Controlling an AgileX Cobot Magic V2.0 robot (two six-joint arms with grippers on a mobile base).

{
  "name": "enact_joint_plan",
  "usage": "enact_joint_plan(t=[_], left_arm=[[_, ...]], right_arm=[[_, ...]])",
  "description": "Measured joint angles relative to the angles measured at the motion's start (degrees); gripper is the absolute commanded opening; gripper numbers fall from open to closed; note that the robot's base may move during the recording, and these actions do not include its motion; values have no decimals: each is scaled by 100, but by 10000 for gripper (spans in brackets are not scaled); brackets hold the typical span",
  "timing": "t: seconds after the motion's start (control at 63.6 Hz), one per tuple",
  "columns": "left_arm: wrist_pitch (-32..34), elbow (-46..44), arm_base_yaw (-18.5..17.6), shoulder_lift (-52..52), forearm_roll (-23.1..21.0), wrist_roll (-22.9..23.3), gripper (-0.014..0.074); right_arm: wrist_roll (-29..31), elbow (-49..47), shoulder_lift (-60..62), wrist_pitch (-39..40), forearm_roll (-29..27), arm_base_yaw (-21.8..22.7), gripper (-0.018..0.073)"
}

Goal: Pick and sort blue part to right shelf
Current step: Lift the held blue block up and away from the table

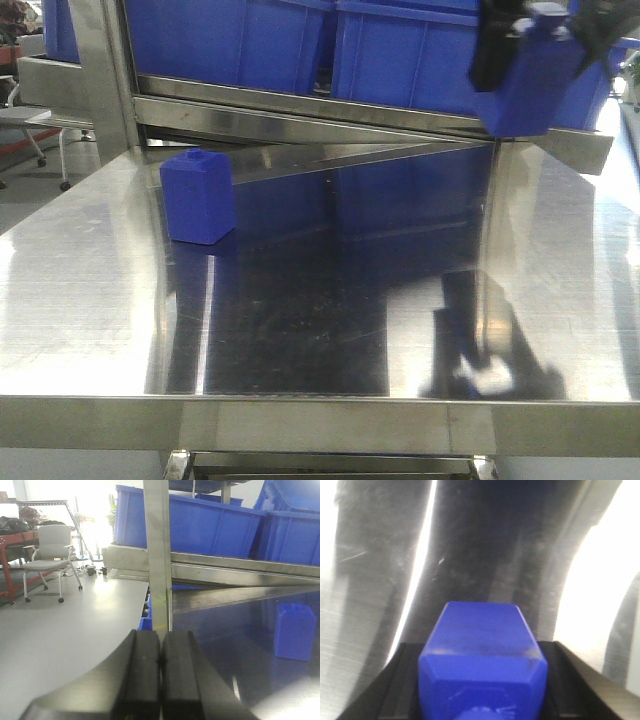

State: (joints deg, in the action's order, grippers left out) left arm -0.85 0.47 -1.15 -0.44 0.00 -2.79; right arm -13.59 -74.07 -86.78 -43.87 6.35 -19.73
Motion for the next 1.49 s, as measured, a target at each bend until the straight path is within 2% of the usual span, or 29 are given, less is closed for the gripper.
enact_joint_plan(t=[0.189, 0.362, 0.535, 0.645, 0.912, 1.022, 1.258, 1.494], left_arm=[[0, 0, 0, 0, 0, 0, 136], [0, 0, 0, 0, 0, 0, 136], [0, 0, 0, 0, 0, 0, 136], [0, 0, 0, 0, 0, 0, 136], [0, 0, 0, 0, 0, 0, 136], [0, 0, 0, 0, 0, 0, 136], [0, 0, 0, 0, 0, 0, 136], [0, 0, 0, 0, 0, 0, 136]], right_arm=[[558, 1263, 978, 898, -493, 469, 414], [1146, 2261, 1910, 1387, -635, 976, 414], [1279, 3172, 2905, 1809, -635, 1549, 414], [1287, 3605, 3505, 2104, -635, 1758, 414], [1277, 4558, 5022, 3345, -635, 1789, 414], [1277, 4864, 5534, 3620, -635, 1789, 414], [1229, 5233, 6264, 3665, -635, 1789, 414], [1229, 5261, 6441, 3650, -635, 1789, 414]])
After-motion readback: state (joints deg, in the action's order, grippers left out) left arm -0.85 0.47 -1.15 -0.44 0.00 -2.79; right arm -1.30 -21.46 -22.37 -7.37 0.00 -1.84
